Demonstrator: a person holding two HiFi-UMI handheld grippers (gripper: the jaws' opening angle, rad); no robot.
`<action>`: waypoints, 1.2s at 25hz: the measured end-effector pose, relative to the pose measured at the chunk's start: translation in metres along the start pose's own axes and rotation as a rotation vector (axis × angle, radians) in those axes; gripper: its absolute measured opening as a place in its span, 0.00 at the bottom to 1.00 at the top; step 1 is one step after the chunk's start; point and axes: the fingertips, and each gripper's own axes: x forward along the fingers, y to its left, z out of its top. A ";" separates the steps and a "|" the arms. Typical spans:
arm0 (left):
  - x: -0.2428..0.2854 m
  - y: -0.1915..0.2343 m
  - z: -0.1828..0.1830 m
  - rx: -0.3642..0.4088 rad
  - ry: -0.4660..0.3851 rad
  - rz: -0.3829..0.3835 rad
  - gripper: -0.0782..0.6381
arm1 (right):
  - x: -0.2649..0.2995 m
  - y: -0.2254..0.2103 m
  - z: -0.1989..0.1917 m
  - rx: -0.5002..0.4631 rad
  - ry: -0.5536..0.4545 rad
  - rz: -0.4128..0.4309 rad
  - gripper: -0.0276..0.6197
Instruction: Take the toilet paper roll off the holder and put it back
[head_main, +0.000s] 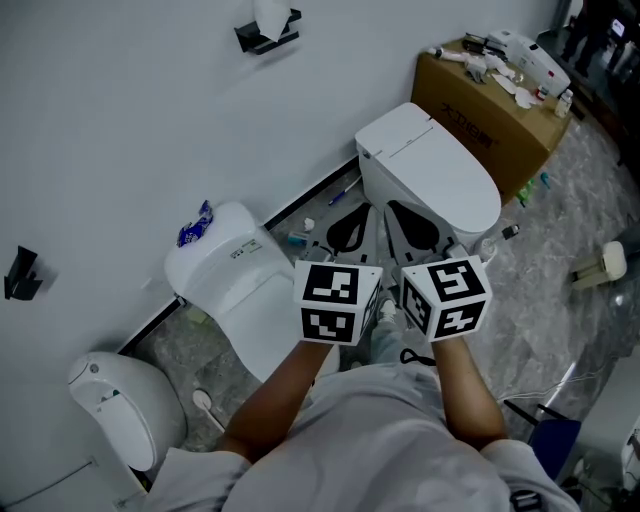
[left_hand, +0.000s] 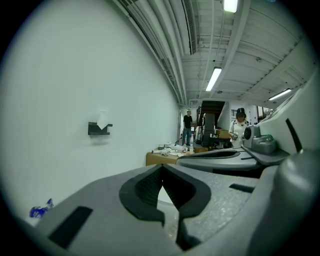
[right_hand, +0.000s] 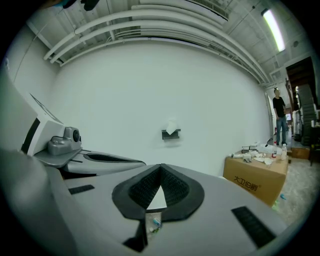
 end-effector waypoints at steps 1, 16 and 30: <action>0.005 0.002 0.001 0.002 0.001 0.002 0.12 | 0.004 -0.003 0.001 0.001 -0.001 0.002 0.05; 0.129 0.042 0.030 0.010 0.018 0.030 0.12 | 0.103 -0.090 0.020 0.022 0.007 0.031 0.04; 0.242 0.074 0.063 -0.002 0.032 0.096 0.12 | 0.189 -0.172 0.040 0.028 0.026 0.105 0.05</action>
